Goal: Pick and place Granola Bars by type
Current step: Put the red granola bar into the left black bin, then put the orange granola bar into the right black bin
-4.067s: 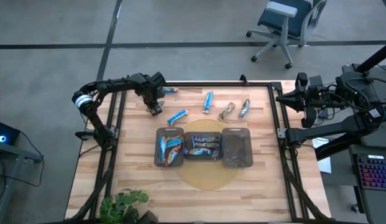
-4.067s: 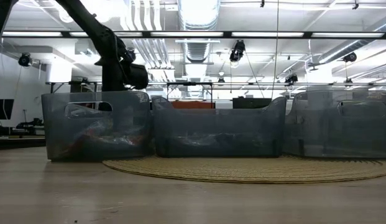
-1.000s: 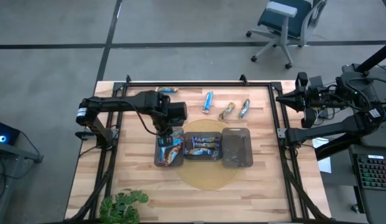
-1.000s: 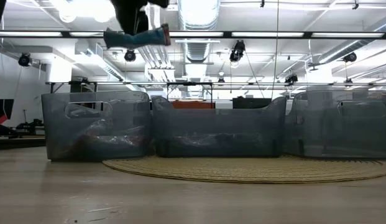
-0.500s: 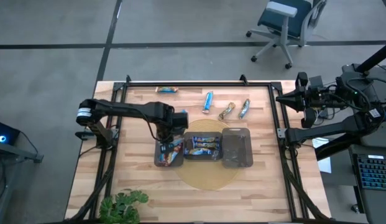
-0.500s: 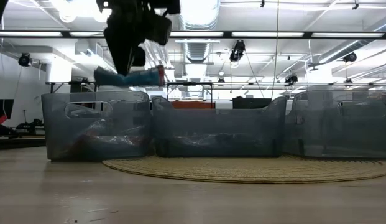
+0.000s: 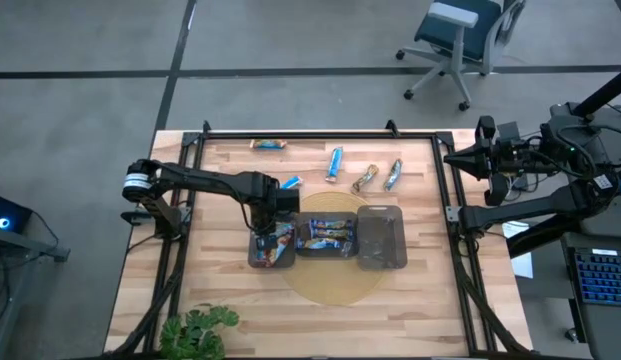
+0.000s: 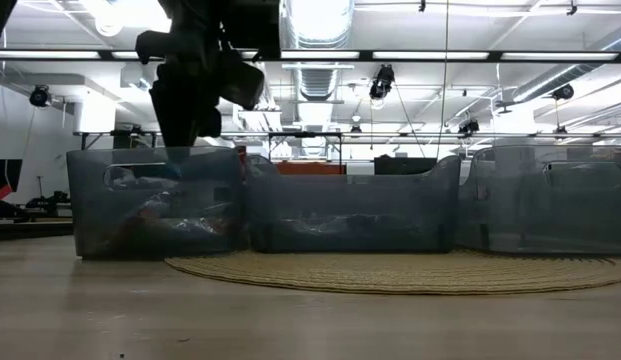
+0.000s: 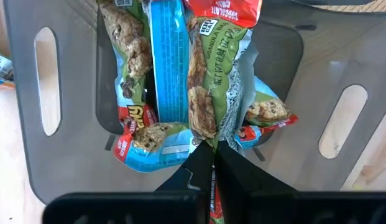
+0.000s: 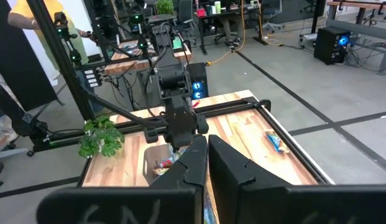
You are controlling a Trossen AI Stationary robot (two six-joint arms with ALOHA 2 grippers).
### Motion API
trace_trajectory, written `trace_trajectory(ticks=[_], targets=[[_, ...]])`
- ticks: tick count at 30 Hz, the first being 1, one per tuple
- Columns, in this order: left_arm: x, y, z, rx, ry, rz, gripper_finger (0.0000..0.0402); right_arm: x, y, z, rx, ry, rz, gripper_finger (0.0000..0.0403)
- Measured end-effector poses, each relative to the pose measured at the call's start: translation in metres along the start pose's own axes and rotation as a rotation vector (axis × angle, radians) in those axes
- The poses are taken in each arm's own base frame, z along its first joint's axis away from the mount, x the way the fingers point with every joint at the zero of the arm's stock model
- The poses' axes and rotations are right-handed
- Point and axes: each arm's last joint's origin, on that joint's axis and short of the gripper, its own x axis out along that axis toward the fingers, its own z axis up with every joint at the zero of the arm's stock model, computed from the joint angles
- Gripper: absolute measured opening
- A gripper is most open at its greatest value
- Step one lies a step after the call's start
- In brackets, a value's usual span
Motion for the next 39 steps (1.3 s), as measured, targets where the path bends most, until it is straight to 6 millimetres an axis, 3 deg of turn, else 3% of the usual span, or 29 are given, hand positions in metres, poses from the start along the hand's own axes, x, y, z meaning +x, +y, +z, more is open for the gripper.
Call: trace_trajectory(ticks=[10, 21, 26, 33, 39], targets=[[0.001, -0.004, 0.008, -0.015, -0.064, -0.133, 0.0005, 0.000, 0.000, 0.000, 0.000, 0.000, 0.001, 0.0008], [0.001, -0.004, 0.008, -0.036, -0.065, -0.146, 0.0086, 0.000, 0.000, 0.000, 0.011, 0.000, 0.001, 0.0008], [0.001, -0.005, 0.006, -0.042, -0.045, -0.166, 0.0100, 0.000, 0.000, 0.000, 0.011, 0.001, 0.001, 0.0008], [-0.010, -0.008, 0.010, -0.040, -0.066, -0.193, 0.0098, 0.000, 0.000, 0.000, 0.011, 0.001, 0.001, 0.0008], [-0.037, -0.013, 0.017, -0.013, -0.121, -0.200, 0.0079, 0.000, 0.000, 0.000, 0.011, 0.001, 0.001, 0.0008]])
